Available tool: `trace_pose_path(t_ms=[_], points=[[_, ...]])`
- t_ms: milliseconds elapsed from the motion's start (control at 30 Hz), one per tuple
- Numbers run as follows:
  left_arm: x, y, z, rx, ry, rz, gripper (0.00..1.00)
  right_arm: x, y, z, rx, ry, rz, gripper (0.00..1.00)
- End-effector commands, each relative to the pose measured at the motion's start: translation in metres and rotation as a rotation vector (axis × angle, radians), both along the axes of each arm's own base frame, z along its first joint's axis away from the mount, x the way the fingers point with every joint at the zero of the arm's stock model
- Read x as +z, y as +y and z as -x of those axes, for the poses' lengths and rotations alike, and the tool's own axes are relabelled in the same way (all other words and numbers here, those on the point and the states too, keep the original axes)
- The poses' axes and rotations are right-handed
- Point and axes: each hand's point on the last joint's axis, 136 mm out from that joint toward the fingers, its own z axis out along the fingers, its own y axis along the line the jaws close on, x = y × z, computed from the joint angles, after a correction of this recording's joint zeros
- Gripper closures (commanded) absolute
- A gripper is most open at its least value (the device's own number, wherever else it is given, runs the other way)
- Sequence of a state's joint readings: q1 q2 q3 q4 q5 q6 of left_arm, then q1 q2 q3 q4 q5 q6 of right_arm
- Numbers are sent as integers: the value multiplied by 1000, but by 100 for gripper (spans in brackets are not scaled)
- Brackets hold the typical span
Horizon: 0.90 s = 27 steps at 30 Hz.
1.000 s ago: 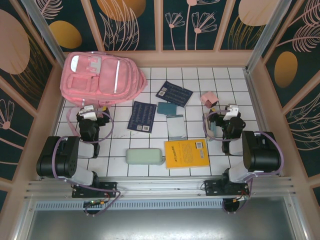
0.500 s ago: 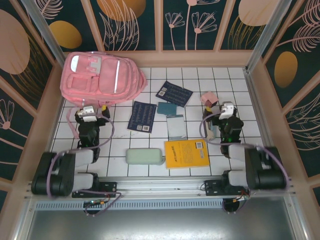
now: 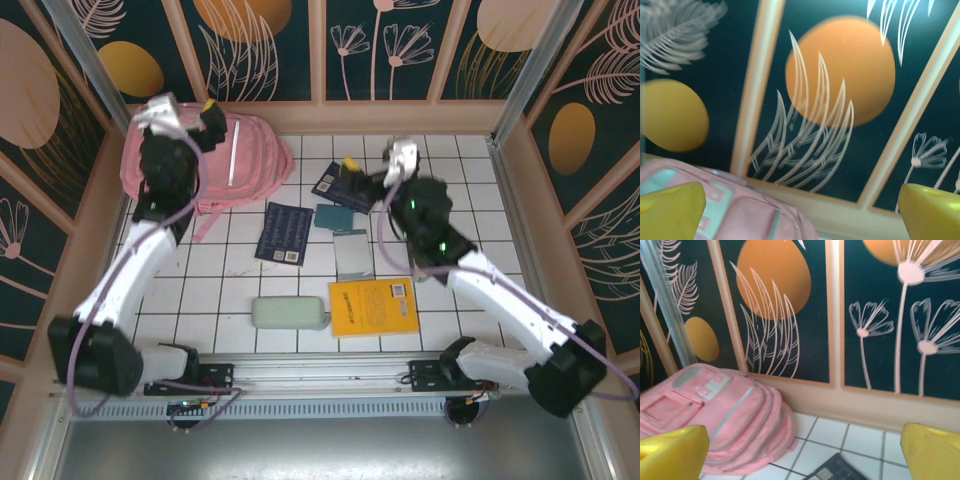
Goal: Pack the student bag
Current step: Pick up the student bag from the top-left of the table.
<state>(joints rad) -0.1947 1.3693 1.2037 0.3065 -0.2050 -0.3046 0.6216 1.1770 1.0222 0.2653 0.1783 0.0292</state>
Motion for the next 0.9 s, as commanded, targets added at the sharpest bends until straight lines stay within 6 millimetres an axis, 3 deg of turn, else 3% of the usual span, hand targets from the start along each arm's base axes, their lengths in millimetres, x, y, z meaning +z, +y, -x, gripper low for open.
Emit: trace_pose_path(t_ms=[0, 100, 200, 300, 333, 433, 533, 700, 833, 867], points=[[-114, -22, -52, -119, 420, 68, 1, -73, -3, -26, 140, 473, -156, 1], [-131, -33, -92, -172, 418, 85, 1, -87, -13, -39, 205, 536, -272, 1], [-154, -26, -127, -203, 452, 132, 3, -72, -48, -34, 57, 403, -428, 1], [-184, -16, -153, -209, 516, 176, 5, -56, -70, -29, 133, 361, -544, 2], [-193, -14, -158, -204, 532, 170, 6, -57, -71, -33, 151, 389, -541, 7], [-223, -4, -174, -186, 588, 152, 7, -67, -63, -44, 143, 489, -462, 12], [-248, -5, -184, -229, 624, 169, 9, -72, -54, -39, 129, 484, -454, 12], [-272, -37, -182, -426, 660, 262, 20, -95, -20, -34, 196, 600, -313, 10], [-287, -52, -172, -510, 692, 346, 28, -114, -12, -40, 144, 669, -248, 9], [-290, -56, -168, -533, 701, 368, 31, -117, -9, -41, 159, 673, -239, 2]])
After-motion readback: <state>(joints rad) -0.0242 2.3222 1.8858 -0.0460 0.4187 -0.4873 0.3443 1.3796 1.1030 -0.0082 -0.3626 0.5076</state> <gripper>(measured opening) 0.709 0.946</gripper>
